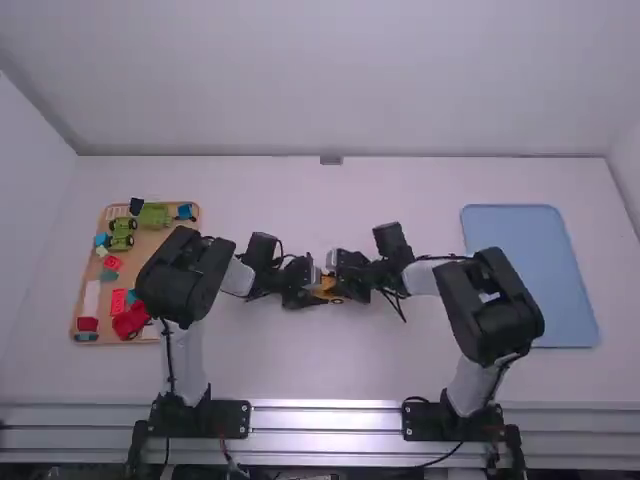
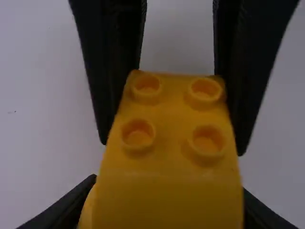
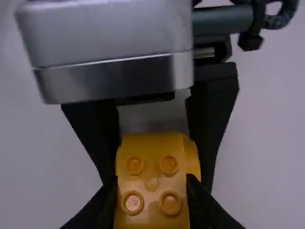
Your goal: Assemble lego blocks to make yellow taxi
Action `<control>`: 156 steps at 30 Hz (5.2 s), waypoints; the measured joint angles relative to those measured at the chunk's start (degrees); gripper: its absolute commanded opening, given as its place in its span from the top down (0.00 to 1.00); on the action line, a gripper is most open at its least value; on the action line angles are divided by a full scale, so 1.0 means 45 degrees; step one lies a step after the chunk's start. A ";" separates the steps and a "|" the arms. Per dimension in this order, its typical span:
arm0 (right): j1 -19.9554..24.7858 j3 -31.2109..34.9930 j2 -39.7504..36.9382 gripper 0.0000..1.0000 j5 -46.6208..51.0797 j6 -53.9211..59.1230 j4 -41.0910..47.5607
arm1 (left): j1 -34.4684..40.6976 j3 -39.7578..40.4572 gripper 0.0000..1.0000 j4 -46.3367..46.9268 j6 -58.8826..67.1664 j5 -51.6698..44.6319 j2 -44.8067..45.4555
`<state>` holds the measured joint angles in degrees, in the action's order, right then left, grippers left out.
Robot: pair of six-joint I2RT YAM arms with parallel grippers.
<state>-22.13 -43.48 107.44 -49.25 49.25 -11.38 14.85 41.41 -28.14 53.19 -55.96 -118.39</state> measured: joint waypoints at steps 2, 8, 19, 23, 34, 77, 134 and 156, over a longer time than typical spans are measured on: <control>0.0000 -0.0010 0.0000 0.92 0.0049 0.0092 0.0068 | 0.0000 -0.0005 0.56 -0.0005 -0.0010 0.0000 0.0000; 0.0083 -0.0053 -0.0005 0.92 0.0204 0.0131 0.0029 | 0.0000 0.0000 0.57 0.0010 -0.0010 0.0015 0.0000; 0.0083 -0.0189 -0.0029 0.93 0.0311 0.0282 0.0466 | 0.0000 0.0000 0.57 0.0029 0.0015 0.0015 0.0000; 0.0049 -0.0189 -0.0029 0.93 0.0306 0.0296 0.0442 | 0.0000 0.0000 0.58 0.0034 0.0010 0.0015 0.0000; -0.1103 -0.0709 -0.0180 0.97 0.1831 0.0325 0.1107 | -0.0015 0.0000 0.59 0.0087 0.0083 -0.0083 0.0000; -0.0044 0.1190 -0.0457 0.99 0.0840 -0.0709 -0.2186 | 0.0000 0.0024 0.61 0.0097 0.0005 -0.0019 0.0000; -0.1467 -0.0835 -0.1020 1.00 0.3789 0.0044 0.2715 | -0.0155 0.0019 0.68 0.0291 0.0253 -0.0199 0.0000; -0.2273 -0.1355 -0.0923 1.00 0.4590 0.0316 0.3230 | -0.0117 0.0019 0.71 0.0296 0.0238 -0.0209 0.0000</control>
<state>-32.36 -49.58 103.28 -28.60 50.68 3.16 14.33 41.50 -26.81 54.26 -56.90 -118.39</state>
